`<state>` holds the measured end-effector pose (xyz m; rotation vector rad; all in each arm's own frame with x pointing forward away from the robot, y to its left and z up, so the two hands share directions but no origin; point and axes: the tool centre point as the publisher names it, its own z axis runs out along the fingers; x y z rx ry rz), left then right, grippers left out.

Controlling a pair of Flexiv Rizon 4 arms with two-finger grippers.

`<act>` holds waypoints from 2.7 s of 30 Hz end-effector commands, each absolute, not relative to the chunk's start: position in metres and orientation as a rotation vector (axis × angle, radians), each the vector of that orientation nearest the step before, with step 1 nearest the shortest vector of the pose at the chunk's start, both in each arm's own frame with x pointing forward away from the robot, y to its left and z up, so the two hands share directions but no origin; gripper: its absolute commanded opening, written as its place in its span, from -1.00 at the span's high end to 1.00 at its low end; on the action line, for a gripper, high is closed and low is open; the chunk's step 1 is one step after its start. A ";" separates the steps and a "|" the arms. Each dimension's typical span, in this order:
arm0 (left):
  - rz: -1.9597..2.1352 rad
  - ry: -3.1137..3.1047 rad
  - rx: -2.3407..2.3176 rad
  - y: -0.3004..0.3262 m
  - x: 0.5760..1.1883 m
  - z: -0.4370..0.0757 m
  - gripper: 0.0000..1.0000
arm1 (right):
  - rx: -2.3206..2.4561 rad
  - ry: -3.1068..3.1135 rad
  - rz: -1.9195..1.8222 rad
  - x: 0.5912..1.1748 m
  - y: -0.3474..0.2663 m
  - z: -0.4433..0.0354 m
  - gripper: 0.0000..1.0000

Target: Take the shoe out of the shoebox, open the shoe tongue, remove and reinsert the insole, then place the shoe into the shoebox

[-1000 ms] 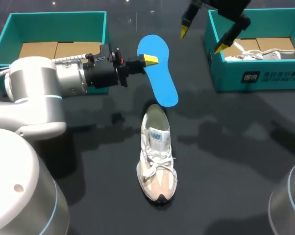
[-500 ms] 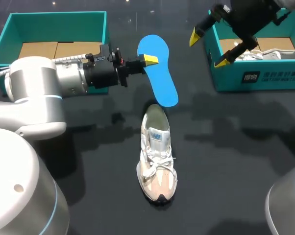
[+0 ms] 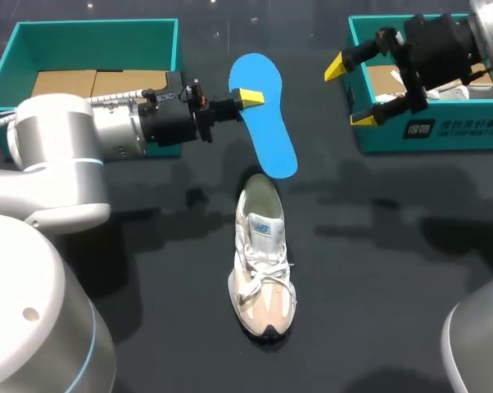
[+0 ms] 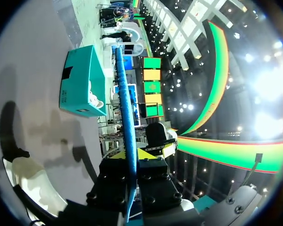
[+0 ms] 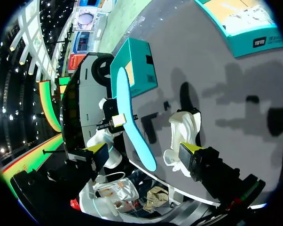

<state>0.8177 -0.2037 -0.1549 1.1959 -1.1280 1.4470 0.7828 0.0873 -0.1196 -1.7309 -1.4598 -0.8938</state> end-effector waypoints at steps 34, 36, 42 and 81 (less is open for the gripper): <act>2.300 -1.936 0.505 -0.176 0.797 -0.091 1.00 | -1.412 -1.185 -1.149 0.778 0.085 -0.132 -1.00; 2.339 -1.994 0.437 -0.176 0.797 -0.088 1.00 | -1.412 -1.185 -1.149 0.778 0.085 -0.132 -1.00; 2.506 -2.267 0.098 -0.178 0.793 -0.090 1.00 | -1.412 -1.185 -1.149 0.778 0.085 -0.132 -1.00; 2.610 -2.444 -1.382 -0.168 0.803 -0.103 1.00 | -1.412 -1.185 -1.149 0.778 0.085 -0.132 -1.00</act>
